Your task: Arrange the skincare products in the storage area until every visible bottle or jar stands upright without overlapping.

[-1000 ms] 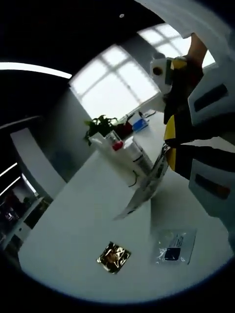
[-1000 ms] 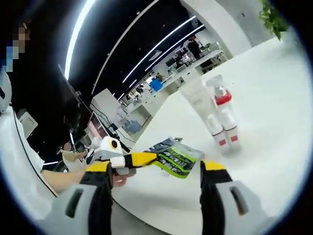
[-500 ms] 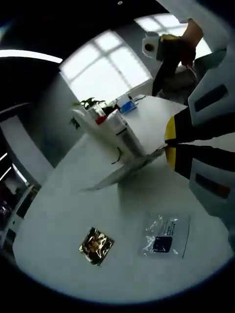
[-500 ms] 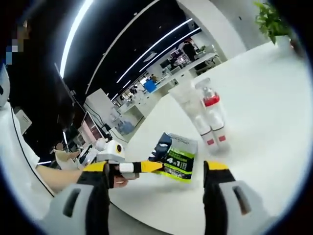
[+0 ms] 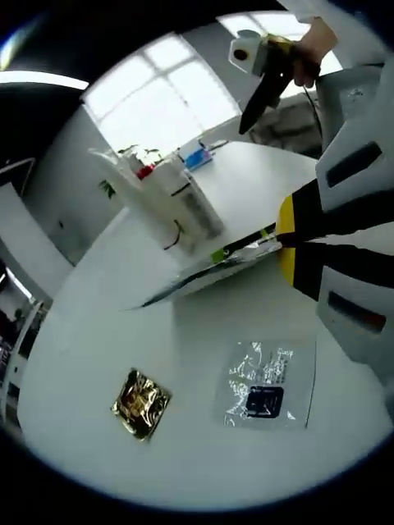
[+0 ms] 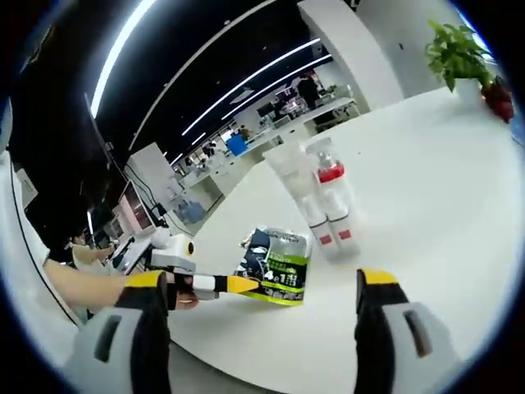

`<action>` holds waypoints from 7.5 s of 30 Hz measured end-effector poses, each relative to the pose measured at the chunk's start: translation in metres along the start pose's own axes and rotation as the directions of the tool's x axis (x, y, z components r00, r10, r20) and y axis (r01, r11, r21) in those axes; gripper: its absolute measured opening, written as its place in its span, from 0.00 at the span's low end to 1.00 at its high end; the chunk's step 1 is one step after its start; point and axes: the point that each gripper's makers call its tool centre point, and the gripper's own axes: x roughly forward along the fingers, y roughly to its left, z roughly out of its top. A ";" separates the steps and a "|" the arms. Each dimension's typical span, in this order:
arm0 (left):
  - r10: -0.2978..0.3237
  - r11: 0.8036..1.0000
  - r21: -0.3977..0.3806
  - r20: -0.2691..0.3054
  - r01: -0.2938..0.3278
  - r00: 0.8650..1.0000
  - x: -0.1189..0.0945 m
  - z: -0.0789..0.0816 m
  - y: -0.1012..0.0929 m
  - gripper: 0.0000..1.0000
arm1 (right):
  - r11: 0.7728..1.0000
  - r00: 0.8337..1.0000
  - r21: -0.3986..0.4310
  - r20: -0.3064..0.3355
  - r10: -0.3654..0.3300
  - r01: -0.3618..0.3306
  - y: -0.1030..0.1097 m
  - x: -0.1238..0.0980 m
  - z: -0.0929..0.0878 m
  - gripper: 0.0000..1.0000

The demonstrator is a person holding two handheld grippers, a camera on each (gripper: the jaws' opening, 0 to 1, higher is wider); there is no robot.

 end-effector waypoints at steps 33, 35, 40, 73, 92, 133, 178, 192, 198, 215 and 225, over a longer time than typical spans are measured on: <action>0.330 0.732 0.624 0.028 -0.274 0.944 -0.014 0.015 0.023 0.28 | 0.999 1.000 0.033 0.008 -0.016 0.016 -0.008 -0.002 0.001 0.97; 0.323 0.711 0.648 0.043 -0.272 0.945 -0.012 0.021 0.020 0.32 | 0.999 1.000 0.033 0.006 -0.016 0.016 -0.008 -0.002 0.001 0.97; 0.292 0.664 0.712 0.032 -0.227 0.956 0.002 0.027 0.012 0.38 | 0.999 1.000 0.037 0.007 -0.017 0.016 -0.009 -0.002 0.001 0.97; 0.206 0.579 0.814 -0.190 0.037 0.960 0.022 0.015 0.028 0.54 | 0.998 1.000 0.053 0.010 -0.030 0.029 -0.011 -0.002 -0.001 0.98; 0.184 0.513 0.842 -0.298 0.167 0.937 0.018 0.016 0.031 0.53 | 0.998 0.999 0.055 0.017 -0.038 0.037 -0.012 -0.003 0.000 0.98; 0.267 0.650 0.760 -0.248 0.015 0.931 -0.023 0.019 0.019 0.75 | 0.984 0.996 -0.177 -0.078 -0.039 0.025 -0.002 0.010 -0.017 1.00; 0.195 0.881 0.397 0.188 -0.257 0.963 -0.150 -0.015 -0.030 0.97 | 0.975 0.997 -0.210 0.011 -0.076 0.076 0.009 -0.024 -0.003 1.00; 0.270 0.865 0.374 0.218 -0.336 0.938 -0.172 -0.038 -0.017 0.97 | 0.962 0.986 -0.217 0.048 -0.159 0.166 -0.007 -0.026 0.000 1.00; 0.268 0.859 0.385 0.223 -0.338 0.937 -0.170 -0.035 -0.019 0.97 | 0.964 0.986 -0.205 0.045 -0.161 0.167 -0.008 -0.026 -0.001 1.00; 0.274 0.848 0.421 0.173 -0.322 0.946 -0.158 -0.028 -0.009 0.95 | 0.964 0.989 -0.221 0.014 -0.149 0.149 -0.006 -0.022 -0.006 1.00; 0.288 0.808 0.515 0.080 -0.287 0.954 -0.137 -0.015 0.007 0.94 | 0.966 0.986 -0.199 0.022 -0.163 0.164 -0.010 -0.023 -0.005 1.00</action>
